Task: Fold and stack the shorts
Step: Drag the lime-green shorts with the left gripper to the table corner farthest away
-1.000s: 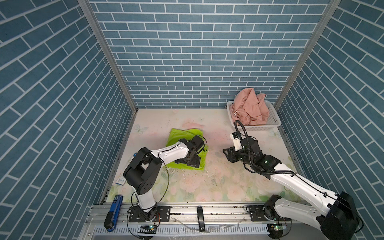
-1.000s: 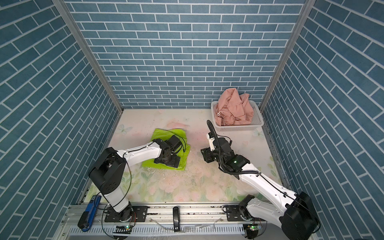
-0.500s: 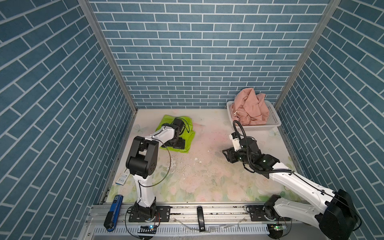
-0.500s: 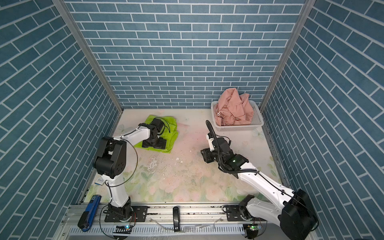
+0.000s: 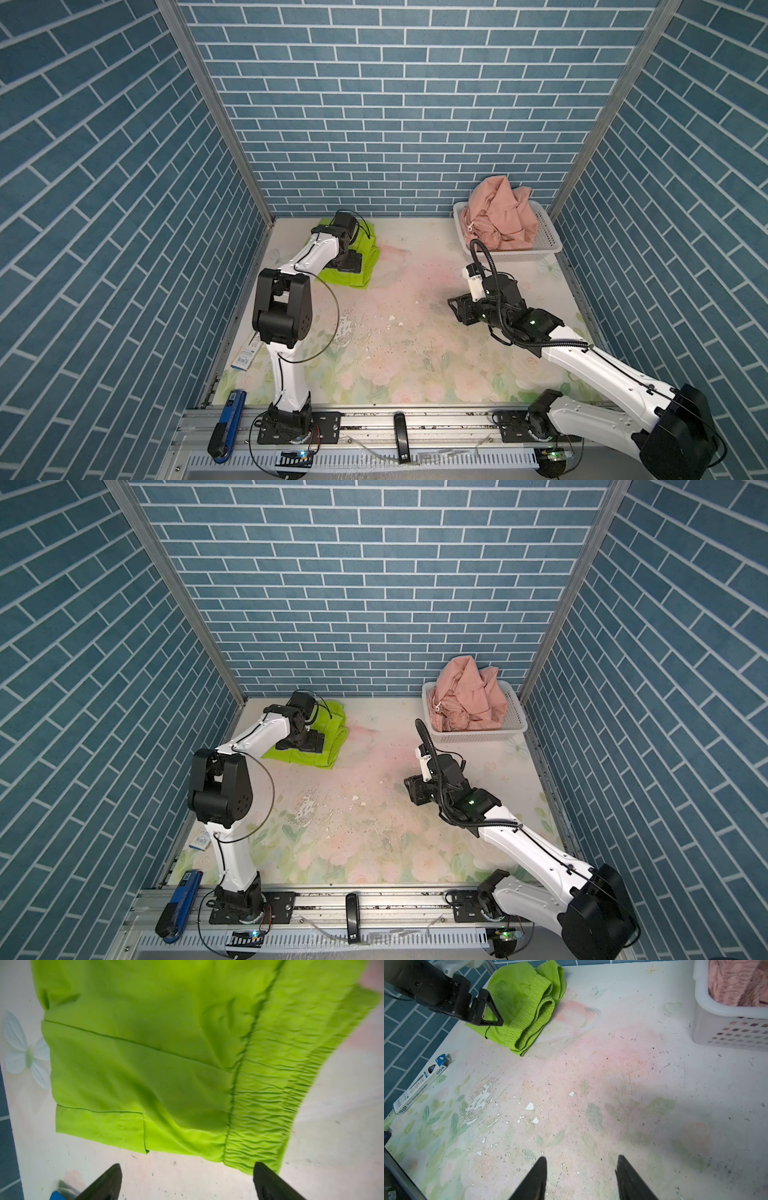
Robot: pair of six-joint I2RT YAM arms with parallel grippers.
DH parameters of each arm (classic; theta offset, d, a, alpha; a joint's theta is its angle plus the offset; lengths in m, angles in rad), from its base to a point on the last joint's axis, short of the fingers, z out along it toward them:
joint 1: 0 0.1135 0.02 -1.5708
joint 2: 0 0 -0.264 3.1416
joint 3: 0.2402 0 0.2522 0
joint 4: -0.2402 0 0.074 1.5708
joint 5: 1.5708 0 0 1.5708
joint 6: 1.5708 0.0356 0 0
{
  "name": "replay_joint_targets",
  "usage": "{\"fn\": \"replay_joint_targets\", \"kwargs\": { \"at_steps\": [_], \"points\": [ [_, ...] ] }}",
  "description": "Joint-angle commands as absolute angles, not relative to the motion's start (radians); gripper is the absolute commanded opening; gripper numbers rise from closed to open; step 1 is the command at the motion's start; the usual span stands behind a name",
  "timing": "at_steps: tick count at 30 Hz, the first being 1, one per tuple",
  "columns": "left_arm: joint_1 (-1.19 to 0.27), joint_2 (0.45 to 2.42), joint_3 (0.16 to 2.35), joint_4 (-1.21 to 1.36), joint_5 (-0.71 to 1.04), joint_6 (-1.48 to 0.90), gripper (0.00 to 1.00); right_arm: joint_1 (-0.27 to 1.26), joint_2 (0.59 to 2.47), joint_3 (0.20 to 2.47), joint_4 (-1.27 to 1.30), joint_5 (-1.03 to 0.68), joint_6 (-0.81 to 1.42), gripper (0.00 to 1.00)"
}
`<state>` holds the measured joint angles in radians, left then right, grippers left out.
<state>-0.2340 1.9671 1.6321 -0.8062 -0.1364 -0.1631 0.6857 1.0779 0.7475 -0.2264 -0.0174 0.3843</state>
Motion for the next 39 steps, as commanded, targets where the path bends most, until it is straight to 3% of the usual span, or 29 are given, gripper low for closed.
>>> {"fn": "replay_joint_targets", "kwargs": {
  "at_steps": [1,12,22,39],
  "points": [
    [-0.280,1.941,1.628,-0.770,-0.064,-0.119,1.00,0.681,1.073,0.764,-0.208,-0.014,0.373,0.54],
    [-0.318,2.129,1.754,-0.761,-0.246,-0.108,1.00,0.681,1.045,0.725,-0.209,-0.055,0.420,0.54],
    [-0.311,2.305,1.927,-0.824,-0.285,-0.077,1.00,0.681,1.043,0.716,-0.208,-0.049,0.449,0.54],
    [-0.094,2.306,1.902,-0.805,-0.313,-0.033,1.00,0.680,1.121,0.799,-0.265,0.028,0.404,0.54]
  ]
}}
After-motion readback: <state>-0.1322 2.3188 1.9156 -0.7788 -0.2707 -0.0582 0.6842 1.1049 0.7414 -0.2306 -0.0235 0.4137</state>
